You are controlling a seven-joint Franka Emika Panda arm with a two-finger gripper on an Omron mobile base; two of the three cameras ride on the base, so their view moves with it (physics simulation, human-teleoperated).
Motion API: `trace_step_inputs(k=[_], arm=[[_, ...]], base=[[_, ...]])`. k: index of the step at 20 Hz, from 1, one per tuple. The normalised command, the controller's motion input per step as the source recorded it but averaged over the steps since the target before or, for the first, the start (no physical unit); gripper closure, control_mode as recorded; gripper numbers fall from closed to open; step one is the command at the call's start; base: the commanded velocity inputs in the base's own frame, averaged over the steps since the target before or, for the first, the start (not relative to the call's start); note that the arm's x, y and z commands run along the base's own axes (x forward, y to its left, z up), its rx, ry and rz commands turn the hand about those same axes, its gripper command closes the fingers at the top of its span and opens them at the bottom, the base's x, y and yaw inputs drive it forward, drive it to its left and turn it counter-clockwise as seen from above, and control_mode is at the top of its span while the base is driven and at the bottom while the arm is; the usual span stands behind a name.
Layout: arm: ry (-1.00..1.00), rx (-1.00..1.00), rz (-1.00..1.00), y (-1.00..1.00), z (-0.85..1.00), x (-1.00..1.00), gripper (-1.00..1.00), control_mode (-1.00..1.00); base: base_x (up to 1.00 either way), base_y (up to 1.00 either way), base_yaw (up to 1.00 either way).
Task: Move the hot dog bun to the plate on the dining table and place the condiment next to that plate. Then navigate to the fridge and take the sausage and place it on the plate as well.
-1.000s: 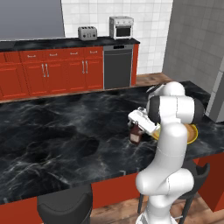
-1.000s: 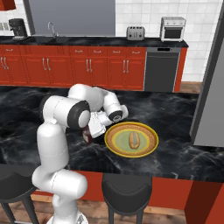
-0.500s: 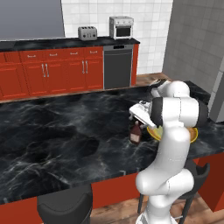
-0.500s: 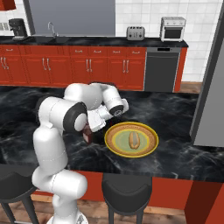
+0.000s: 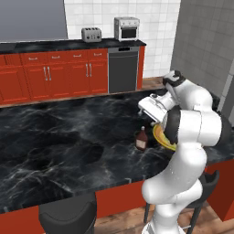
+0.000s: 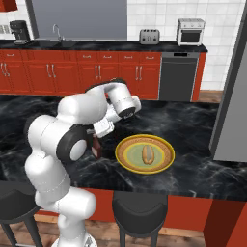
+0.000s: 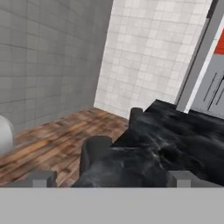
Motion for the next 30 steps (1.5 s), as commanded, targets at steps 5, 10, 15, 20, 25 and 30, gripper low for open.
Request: trace_step_inputs(k=[5,10,15,20,25,30], arm=[[-0.01,0.00,-0.02,0.20,0.66,-0.53,-1.00,-1.00],[0.00,0.00,-0.13,0.21,0.57,-0.53,-1.00,-1.00],[0.02,0.00,-0.27,0.16,0.55,-0.50,-1.00,-1.00],[0.10,0.00,-0.42,0.06,0.47,-0.44,-1.00,-1.00],[0.19,0.00,-0.55,0.02,0.28,-0.31,-1.00,-1.00],[0.27,0.00,-0.64,0.00,0.15,-0.21,-1.00,-1.00]], base=[[0.00,0.00,0.00],[0.00,0.00,0.00],[0.00,0.00,0.00],[0.00,0.00,0.00],[0.00,0.00,0.00],[0.00,0.00,0.00]])
